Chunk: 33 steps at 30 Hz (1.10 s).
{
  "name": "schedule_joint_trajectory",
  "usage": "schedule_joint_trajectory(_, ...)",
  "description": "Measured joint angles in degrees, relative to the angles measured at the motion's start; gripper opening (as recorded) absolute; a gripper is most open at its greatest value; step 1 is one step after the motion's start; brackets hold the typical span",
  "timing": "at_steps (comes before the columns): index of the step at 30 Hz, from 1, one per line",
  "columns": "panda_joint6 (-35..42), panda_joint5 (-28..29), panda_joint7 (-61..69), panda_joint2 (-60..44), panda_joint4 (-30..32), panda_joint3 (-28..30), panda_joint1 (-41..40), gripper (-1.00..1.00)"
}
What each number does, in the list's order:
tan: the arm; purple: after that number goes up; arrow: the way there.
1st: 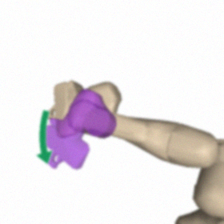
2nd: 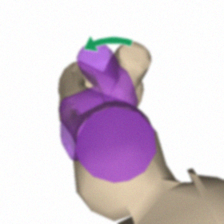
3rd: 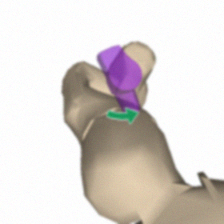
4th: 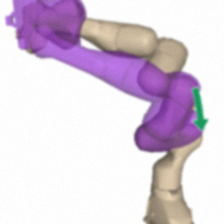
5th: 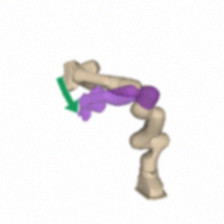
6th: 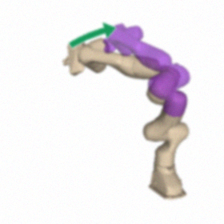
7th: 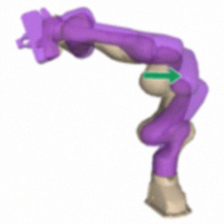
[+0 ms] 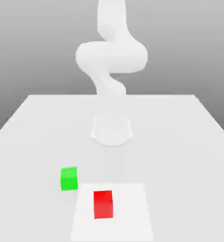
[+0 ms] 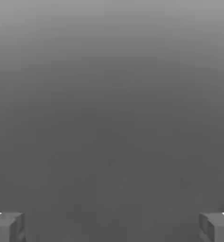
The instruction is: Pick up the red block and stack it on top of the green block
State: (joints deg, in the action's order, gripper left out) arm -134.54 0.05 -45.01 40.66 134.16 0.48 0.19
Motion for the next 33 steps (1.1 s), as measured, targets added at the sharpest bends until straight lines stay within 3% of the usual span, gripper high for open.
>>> schedule_joint_trajectory(20,-22.35,-0.63,7.45,-41.96,19.18,2.80,0.08,0.00)
schedule_joint_trajectory(26,-32.17,-2.37,9.12,-54.42,18.79,1.86,-0.54,0.00)
schedule_joint_trajectory(27,-33.68,-2.61,9.31,-56.19,18.55,1.53,-0.82,-1.00)
schedule_joint_trajectory(33,-34.41,-2.60,9.26,-57.07,18.42,1.40,-0.92,-1.00)
